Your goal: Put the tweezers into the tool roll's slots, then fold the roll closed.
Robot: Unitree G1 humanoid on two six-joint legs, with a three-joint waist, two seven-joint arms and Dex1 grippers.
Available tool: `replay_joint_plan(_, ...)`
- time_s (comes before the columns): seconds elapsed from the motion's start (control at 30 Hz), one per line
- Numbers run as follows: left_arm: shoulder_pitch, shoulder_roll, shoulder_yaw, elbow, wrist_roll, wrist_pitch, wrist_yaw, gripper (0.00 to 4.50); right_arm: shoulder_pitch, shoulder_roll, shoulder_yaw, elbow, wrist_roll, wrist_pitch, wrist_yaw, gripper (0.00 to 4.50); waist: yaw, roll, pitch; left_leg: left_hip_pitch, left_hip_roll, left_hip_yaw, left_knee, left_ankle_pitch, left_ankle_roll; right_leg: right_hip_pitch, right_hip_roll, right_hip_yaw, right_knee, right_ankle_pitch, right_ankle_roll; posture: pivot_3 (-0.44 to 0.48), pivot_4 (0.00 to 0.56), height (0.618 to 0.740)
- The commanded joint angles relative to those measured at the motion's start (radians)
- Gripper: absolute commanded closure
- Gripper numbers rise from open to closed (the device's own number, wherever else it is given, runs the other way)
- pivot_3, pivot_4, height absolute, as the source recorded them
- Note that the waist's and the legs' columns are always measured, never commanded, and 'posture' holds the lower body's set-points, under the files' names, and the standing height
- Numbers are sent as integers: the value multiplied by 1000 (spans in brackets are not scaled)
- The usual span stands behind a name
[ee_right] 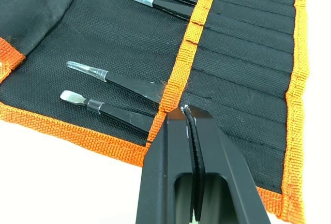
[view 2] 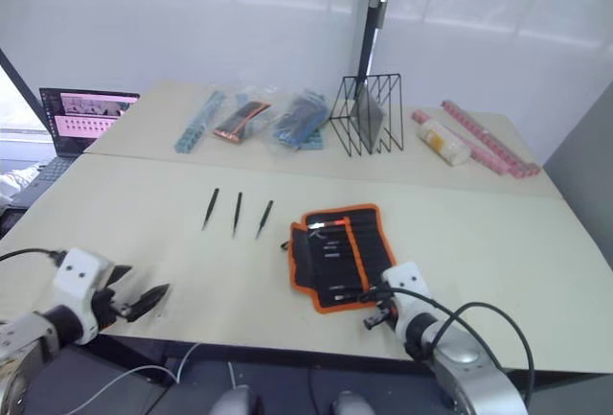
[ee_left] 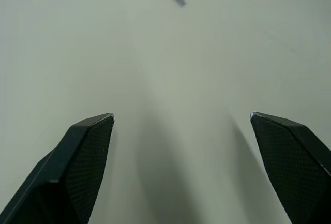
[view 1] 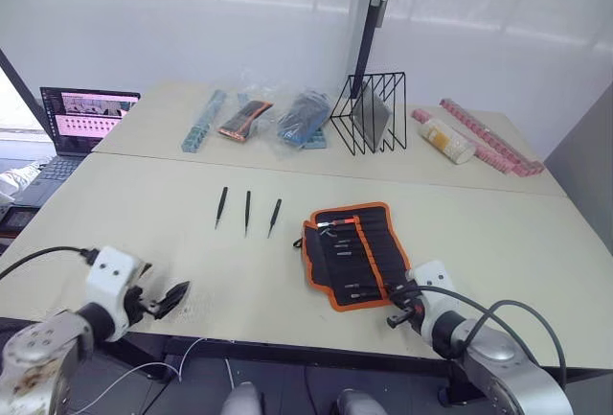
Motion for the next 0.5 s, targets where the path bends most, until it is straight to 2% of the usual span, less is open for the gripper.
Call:
replay_joint_plan(0.03, 28, -21, 48, -68, -41, -2, 32, 8, 15, -18, 4, 101, -15, 26, -2, 4500, 1, -1, 0, 0, 0, 0, 0, 0, 0, 0, 0, 0, 0, 0, 0, 0, 150, 684)
replay_joint_plan(0.13, 46, -28, 30, -78, -49, -3, 49, 8, 15, -21, 9, 103, -15, 23, 5, 4500, 2, -1, -1, 0, 4, 0, 0, 0, 0, 0, 0, 0, 0, -1, -1, 0, 150, 684)
replay_joint_plan(0.23, 8, -31, -16, -67, -54, 14, 86, 8, 12, -21, 14, 103, -15, 21, 6, 4500, 1, -1, -1, 0, 4, 1, 0, 0, 0, -1, 0, 0, 0, -1, -2, 0, 150, 684)
replay_joint_plan(0.33, -98, -45, -74, -24, -61, 74, 149, 8, 9, -16, 18, 103, -17, 20, 3, 4500, 3, -1, -1, 0, 5, 1, 0, 0, 0, -1, 1, 0, 0, -1, -3, 0, 150, 684)
replay_joint_plan(0.5, -346, -54, -268, 181, 32, 66, 248, 8, -18, 5, 34, 111, -11, 26, -2, 4500, 0, -2, -1, 0, 2, 2, 0, 0, 0, -1, 2, 0, 0, 0, -3, 0, 150, 684)
